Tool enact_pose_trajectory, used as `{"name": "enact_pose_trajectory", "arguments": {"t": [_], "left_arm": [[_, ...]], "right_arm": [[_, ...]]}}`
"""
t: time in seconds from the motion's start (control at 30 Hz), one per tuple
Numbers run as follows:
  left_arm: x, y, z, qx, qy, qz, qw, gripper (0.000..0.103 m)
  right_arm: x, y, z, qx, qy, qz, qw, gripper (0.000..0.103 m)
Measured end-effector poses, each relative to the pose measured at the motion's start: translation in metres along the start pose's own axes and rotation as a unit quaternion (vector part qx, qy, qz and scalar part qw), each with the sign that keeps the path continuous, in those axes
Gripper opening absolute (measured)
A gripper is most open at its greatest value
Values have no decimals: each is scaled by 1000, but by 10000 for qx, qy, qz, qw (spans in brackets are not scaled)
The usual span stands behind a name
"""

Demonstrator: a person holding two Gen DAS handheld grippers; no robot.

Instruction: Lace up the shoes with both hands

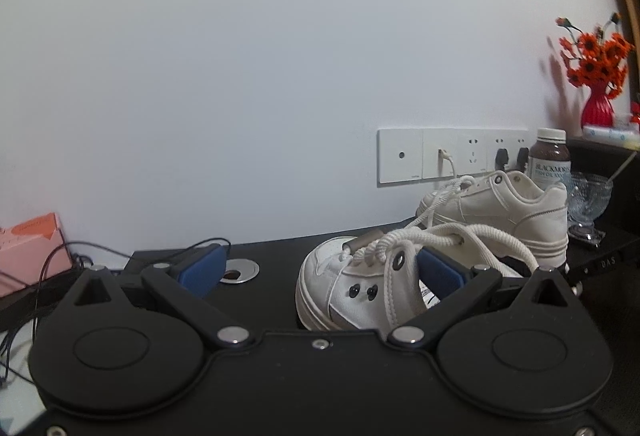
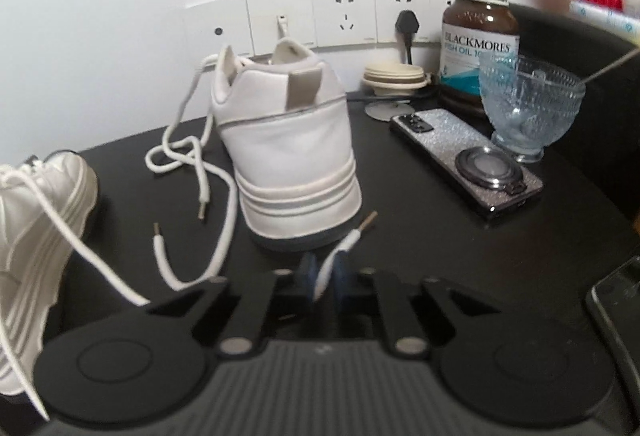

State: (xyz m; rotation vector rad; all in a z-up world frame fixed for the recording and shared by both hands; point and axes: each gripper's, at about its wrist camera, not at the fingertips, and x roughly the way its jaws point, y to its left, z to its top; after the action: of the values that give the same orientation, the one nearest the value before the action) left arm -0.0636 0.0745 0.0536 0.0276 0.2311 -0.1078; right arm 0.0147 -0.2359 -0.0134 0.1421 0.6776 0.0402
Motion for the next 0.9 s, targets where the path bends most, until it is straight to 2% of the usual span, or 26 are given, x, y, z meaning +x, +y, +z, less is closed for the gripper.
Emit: {"name": "enact_pose_trajectory", "arguments": {"t": [0.1,0.2,0.33,0.43,0.53,0.67,0.83,0.9], "left_arm": [[-1,-3,2,-92,62,139,9998,103],[-3,-4,4,-101,0,204,9997,103],[-10,4,7,-332,-239,179,9990,103],[-17,15,12,-645,-508,361,9960,103],[-25,25,16,-843,-765,379,9928,103],[-29,28,16,-905,-926,114,9915,103],[-31,21,16,-636,-1078,-335,9916,103],[-35,18,17,-560,-1144,-604,9900,103]], "right_arm": [[-5,-13,0,251,69,90,9996,6],[-16,-20,0,534,-61,242,9983,6],[-39,-10,8,591,-612,693,9940,6],[-62,3,17,434,-1221,1097,9855,6],[-76,20,27,210,-1711,1593,9721,6],[-75,40,37,252,-1984,2369,9507,6],[-62,57,42,380,-2265,3536,9067,6],[-55,61,39,356,-2352,3840,8922,6]]}}
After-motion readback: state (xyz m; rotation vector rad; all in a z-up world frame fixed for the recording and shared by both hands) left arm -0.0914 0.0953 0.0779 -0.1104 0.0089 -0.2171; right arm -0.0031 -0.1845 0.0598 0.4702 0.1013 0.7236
